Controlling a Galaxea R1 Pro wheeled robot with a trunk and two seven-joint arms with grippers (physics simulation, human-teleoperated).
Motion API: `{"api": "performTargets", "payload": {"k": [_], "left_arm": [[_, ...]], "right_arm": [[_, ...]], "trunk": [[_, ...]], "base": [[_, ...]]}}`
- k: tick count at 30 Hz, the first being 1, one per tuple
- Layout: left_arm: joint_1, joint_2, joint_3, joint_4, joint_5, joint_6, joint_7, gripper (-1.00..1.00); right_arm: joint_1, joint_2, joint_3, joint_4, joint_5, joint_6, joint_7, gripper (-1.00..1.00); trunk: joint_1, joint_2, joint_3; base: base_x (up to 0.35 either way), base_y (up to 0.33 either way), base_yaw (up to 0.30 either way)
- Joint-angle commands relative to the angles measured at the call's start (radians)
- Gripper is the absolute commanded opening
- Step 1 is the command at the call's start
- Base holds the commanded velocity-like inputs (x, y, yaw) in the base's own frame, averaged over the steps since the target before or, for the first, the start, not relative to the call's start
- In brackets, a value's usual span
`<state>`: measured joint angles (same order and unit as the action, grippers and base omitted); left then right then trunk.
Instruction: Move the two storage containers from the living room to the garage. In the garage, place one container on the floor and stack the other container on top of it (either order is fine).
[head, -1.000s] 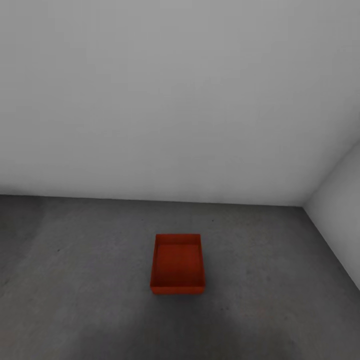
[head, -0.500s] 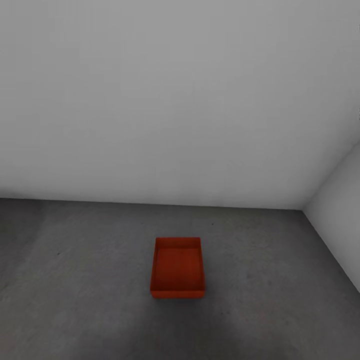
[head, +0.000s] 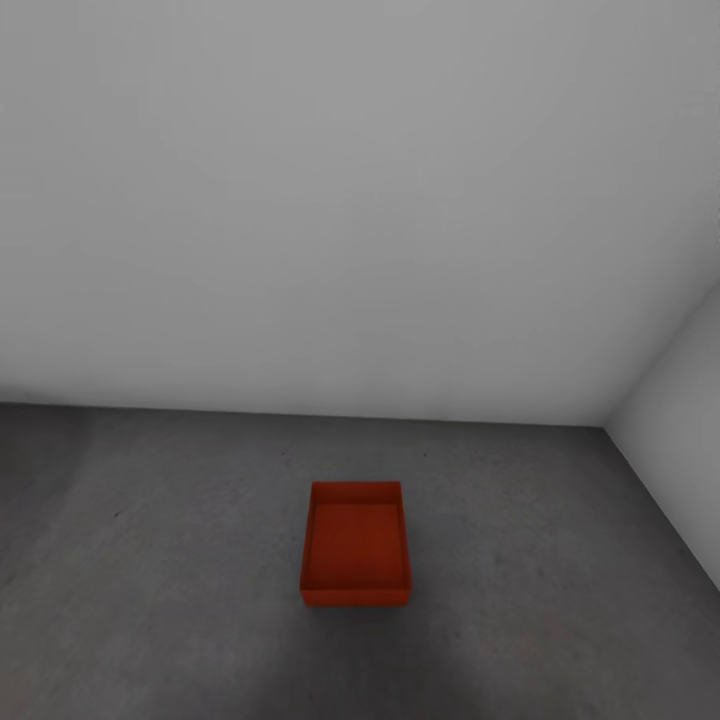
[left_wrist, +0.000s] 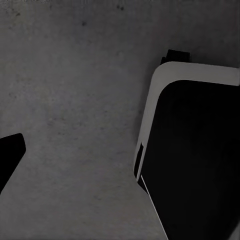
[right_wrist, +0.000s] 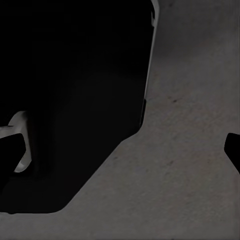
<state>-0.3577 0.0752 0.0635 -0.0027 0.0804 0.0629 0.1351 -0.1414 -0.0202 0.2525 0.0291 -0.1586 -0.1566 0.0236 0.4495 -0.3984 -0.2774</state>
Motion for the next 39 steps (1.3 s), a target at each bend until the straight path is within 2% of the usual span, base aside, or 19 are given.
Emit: {"api": "performTargets", "payload": {"k": [1,39], "left_arm": [[-0.001,0.0,0.006,0.0,0.007,0.003,0.001,1.0],[-0.001,0.0,0.006,0.0,0.007,0.003,0.001,1.0]], "right_arm": [[-0.001,0.0,0.008,0.003,-0.01,-0.006,0.002,1.0],[-0.001,-0.003,0.008,0.003,-0.009,-0.006,0.002,1.0]], "trunk": [[0.001,-0.002,0.0],[0.001,-0.002,0.062]], "base": [[0.0,0.0,0.0],[0.0,0.0,0.0]]}}
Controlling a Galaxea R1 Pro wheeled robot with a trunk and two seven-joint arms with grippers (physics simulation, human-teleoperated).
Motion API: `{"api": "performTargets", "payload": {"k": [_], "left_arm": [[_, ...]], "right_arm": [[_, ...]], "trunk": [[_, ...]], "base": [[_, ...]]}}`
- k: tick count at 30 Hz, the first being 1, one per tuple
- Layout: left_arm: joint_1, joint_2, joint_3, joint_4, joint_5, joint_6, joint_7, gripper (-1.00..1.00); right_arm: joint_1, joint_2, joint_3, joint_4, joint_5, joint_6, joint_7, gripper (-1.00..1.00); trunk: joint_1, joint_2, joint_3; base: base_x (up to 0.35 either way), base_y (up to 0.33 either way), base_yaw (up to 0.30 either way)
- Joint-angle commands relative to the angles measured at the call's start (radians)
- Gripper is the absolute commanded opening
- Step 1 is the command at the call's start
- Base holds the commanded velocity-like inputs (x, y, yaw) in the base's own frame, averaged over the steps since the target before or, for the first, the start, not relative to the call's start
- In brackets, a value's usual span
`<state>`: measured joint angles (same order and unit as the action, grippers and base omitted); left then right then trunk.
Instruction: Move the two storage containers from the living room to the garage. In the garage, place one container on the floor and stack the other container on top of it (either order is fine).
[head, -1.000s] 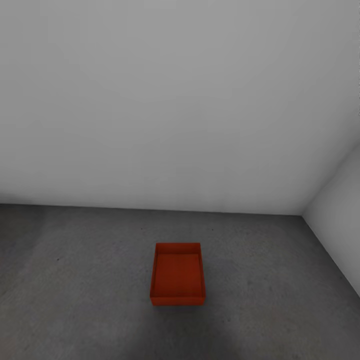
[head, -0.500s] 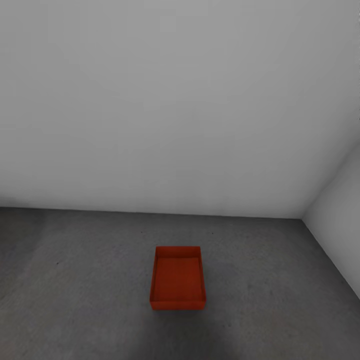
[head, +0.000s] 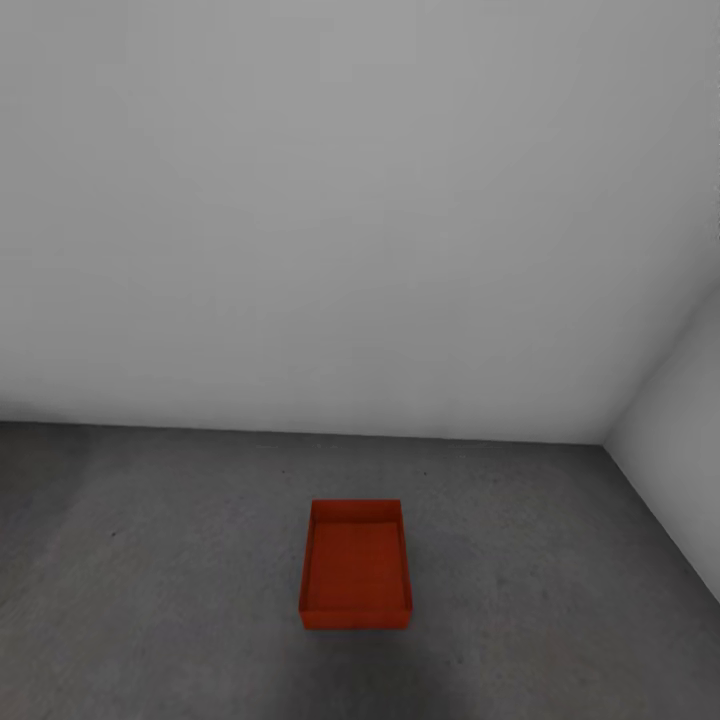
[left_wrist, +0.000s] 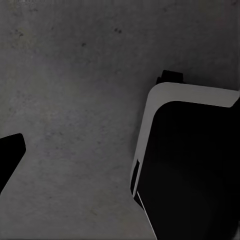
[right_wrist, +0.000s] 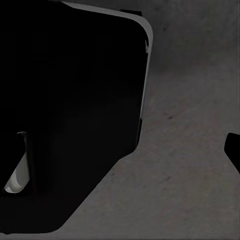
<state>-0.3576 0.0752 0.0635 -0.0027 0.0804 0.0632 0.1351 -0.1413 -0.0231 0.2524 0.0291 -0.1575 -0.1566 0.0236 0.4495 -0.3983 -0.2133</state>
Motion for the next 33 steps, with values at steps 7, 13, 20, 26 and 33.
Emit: {"api": "performTargets", "payload": {"k": [7,13,20,26,33], "left_arm": [[-0.001,0.0,0.005,0.0,0.007,0.003,0.001,1.0],[-0.001,0.0,0.005,0.0,0.007,0.003,0.001,1.0],[0.0,0.0,0.005,0.0,0.007,0.003,0.001,1.0],[-0.001,0.0,0.005,0.0,0.007,0.003,0.001,1.0],[-0.001,0.0,0.006,0.0,0.007,0.003,0.001,1.0]], "right_arm": [[-0.001,0.0,0.008,0.003,-0.011,-0.006,0.002,1.0],[-0.001,0.0,0.008,0.003,-0.011,-0.006,0.002,1.0],[-0.001,0.0,0.008,0.003,-0.01,-0.006,0.002,1.0],[-0.001,-0.001,0.008,0.003,-0.011,-0.006,0.002,1.0],[-0.001,0.0,0.008,0.003,-0.011,-0.005,0.002,1.0]], "trunk": [[0.001,-0.002,0.01],[0.001,-0.002,0.02],[0.001,-0.002,0.031],[0.001,-0.002,0.041],[0.001,-0.002,0.052]], "base": [[0.0,0.0,0.0],[0.0,0.0,0.0],[0.0,0.0,0.0],[0.0,0.0,0.0],[0.0,0.0,0.0]]}}
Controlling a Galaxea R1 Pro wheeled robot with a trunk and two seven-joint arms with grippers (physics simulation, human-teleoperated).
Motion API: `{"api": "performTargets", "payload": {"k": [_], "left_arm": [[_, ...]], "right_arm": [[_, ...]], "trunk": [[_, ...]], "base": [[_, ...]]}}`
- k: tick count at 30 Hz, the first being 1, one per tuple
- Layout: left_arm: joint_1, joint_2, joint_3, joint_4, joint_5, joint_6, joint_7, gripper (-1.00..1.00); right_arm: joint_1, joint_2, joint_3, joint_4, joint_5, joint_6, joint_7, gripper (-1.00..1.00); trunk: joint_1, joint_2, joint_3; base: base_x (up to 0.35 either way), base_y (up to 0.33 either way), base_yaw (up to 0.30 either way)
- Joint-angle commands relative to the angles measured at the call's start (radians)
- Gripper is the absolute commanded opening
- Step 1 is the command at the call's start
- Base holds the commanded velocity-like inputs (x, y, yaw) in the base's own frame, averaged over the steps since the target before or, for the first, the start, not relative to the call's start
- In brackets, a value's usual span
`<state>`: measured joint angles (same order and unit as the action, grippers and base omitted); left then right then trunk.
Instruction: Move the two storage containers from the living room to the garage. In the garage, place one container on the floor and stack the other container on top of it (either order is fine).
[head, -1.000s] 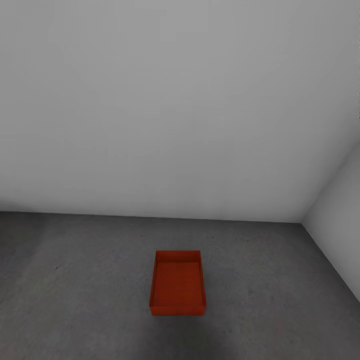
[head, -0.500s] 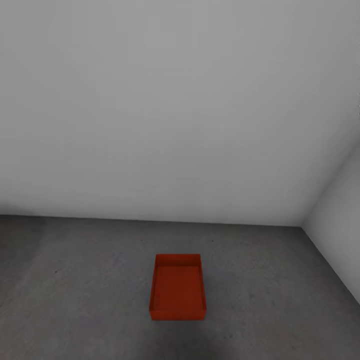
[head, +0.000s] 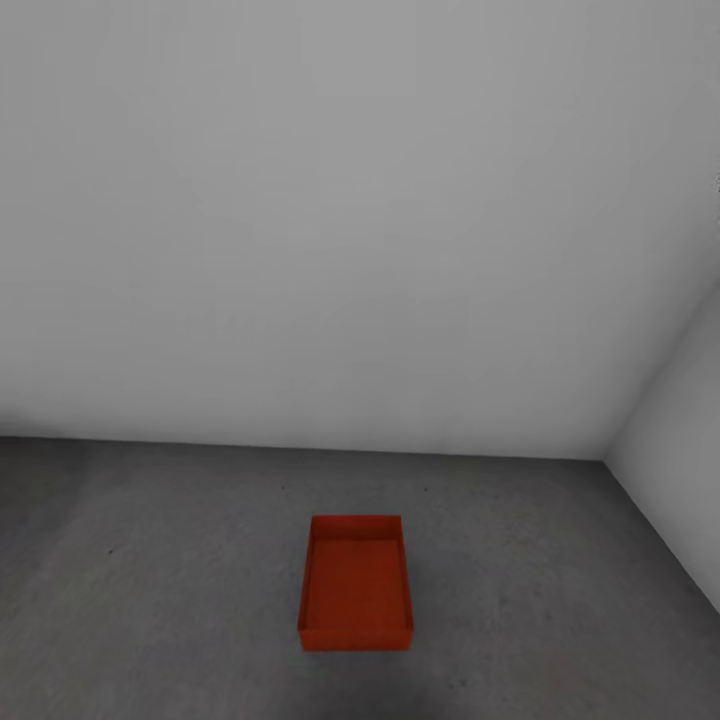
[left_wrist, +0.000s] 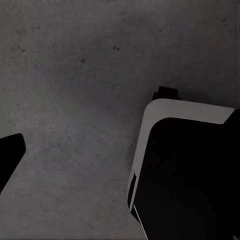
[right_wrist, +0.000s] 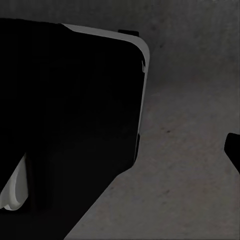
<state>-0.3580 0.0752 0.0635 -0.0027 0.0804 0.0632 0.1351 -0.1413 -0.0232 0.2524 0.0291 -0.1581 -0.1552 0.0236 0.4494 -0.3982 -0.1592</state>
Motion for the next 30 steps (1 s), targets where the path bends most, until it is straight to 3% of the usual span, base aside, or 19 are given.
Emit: {"api": "performTargets", "payload": {"k": [1,21,23,26,30], "left_arm": [[-0.001,0.0,0.005,0.0,0.007,0.002,0.001,1.0],[-0.001,-0.004,0.008,0.0,0.009,0.002,0.001,1.0],[-0.001,-0.022,0.009,0.0,0.011,0.002,0.0,1.0],[-0.001,-0.078,0.006,0.0,0.01,0.002,0.0,1.0],[0.01,-0.103,0.005,0.003,0.02,0.002,-0.001,1.0]], "right_arm": [[-0.001,0.0,0.008,0.003,-0.01,-0.006,0.002,1.0],[-0.001,0.003,0.006,0.003,-0.016,-0.002,0.004,1.0],[-0.001,0.002,0.005,0.003,-0.016,-0.001,0.004,1.0],[-0.001,0.002,0.005,0.003,-0.017,-0.001,0.004,1.0],[-0.001,0.001,0.005,0.003,-0.019,-0.003,0.004,1.0]], "trunk": [[0.001,-0.002,0.0],[0.001,-0.002,0.032],[0.001,-0.002,0.036],[0.001,-0.002,0.041],[0.001,-0.002,0.047]], "base": [[0.0,0.0,0.0],[0.0,0.0,0.0],[0.0,0.0,0.0],[0.0,0.0,0.0],[0.0,0.0,0.0]]}}
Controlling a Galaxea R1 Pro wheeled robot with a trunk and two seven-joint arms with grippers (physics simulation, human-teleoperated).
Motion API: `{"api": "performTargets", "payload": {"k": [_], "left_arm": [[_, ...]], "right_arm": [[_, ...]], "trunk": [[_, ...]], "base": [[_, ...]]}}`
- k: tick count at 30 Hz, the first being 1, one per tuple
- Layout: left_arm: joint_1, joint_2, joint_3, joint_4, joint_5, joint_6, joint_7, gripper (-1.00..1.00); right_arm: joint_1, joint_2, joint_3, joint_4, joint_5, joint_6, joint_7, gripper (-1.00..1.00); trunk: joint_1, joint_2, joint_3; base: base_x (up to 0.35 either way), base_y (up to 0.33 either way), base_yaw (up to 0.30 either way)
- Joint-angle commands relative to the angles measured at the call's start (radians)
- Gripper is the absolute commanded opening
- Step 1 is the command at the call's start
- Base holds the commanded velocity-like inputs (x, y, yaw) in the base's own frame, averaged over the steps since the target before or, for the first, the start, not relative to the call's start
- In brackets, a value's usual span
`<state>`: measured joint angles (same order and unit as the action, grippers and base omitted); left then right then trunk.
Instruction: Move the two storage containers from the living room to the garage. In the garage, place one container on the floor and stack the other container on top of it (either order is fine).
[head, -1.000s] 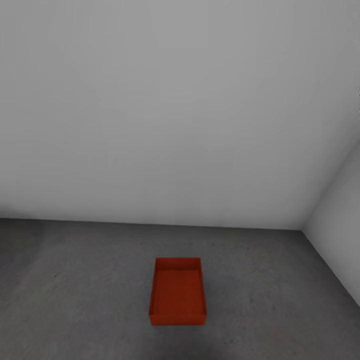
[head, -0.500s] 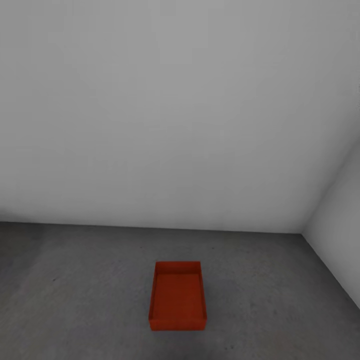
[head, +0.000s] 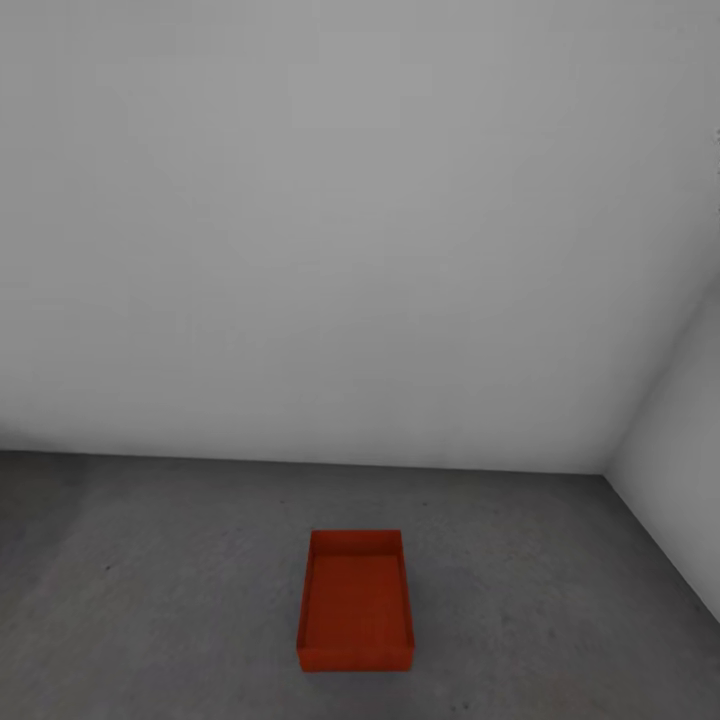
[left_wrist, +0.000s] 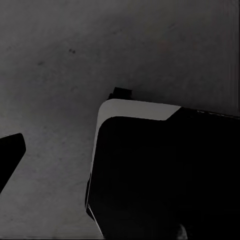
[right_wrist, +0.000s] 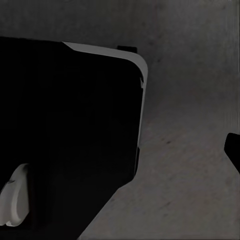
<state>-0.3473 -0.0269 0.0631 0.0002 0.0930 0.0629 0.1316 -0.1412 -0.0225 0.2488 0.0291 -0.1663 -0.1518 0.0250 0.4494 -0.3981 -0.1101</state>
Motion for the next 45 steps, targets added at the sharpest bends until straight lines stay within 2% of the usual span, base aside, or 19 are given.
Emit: {"api": "performTargets", "payload": {"k": [1,4,6,10,12,16,22,29,35,45], "left_arm": [[0.007,-0.001,0.005,0.0,0.008,0.001,0.002,1.0],[0.067,0.016,0.006,0.0,0.009,-0.014,-0.004,1.0],[0.096,0.041,0.006,0.001,0.01,-0.035,-0.009,1.0],[0.113,0.066,0.007,0.001,0.012,-0.044,-0.034,1.0],[0.119,0.09,0.007,0.001,0.013,-0.046,-0.08,1.0],[0.123,0.111,0.006,0.001,0.014,-0.05,-0.129,1.0],[0.125,0.115,0.006,0.001,0.012,-0.055,-0.148,1.0],[0.125,0.088,0.006,0.001,0.011,-0.061,-0.151,1.0],[0.125,0.086,0.006,0.001,0.011,-0.061,-0.152,1.0],[0.125,0.086,0.006,0.001,0.011,-0.062,-0.152,1.0]], "right_arm": [[-0.001,0.0,0.008,0.003,-0.011,-0.006,0.003,1.0],[-0.001,0.0,0.008,0.003,-0.013,-0.006,0.003,1.0],[-0.001,0.001,0.009,0.003,-0.013,-0.006,0.003,1.0],[-0.001,0.0,0.007,0.003,-0.014,-0.006,0.003,1.0],[-0.001,-0.001,0.006,0.003,-0.014,-0.006,0.003,1.0],[-0.001,-0.001,0.006,0.003,-0.015,-0.007,0.003,1.0],[-0.001,-0.001,0.005,0.003,-0.015,-0.008,0.003,1.0],[-0.001,-0.002,0.004,0.003,-0.015,-0.006,0.004,1.0],[-0.001,-0.003,0.003,0.003,-0.015,-0.003,0.008,1.0],[-0.001,-0.005,0.005,0.003,-0.012,0.005,0.002,1.0]], "trunk": [[0.001,-0.002,0.0],[0.001,-0.002,0.005],[0.001,-0.002,0.008],[0.001,-0.002,0.014],[0.001,-0.002,0.018],[0.001,-0.002,0.024],[0.001,-0.002,0.034],[0.001,-0.002,0.046],[0.001,-0.002,0.054],[0.001,-0.002,0.056]], "base": [[0.0,0.0,0.0],[0.0,0.0,0.0],[0.0,0.0,0.0],[0.0,0.0,0.0],[0.0,0.0,0.0],[0.0,0.0,0.0],[0.0,0.0,0.0],[0.0,0.0,0.0],[0.0,0.0,0.0],[0.0,0.0,0.0]]}}
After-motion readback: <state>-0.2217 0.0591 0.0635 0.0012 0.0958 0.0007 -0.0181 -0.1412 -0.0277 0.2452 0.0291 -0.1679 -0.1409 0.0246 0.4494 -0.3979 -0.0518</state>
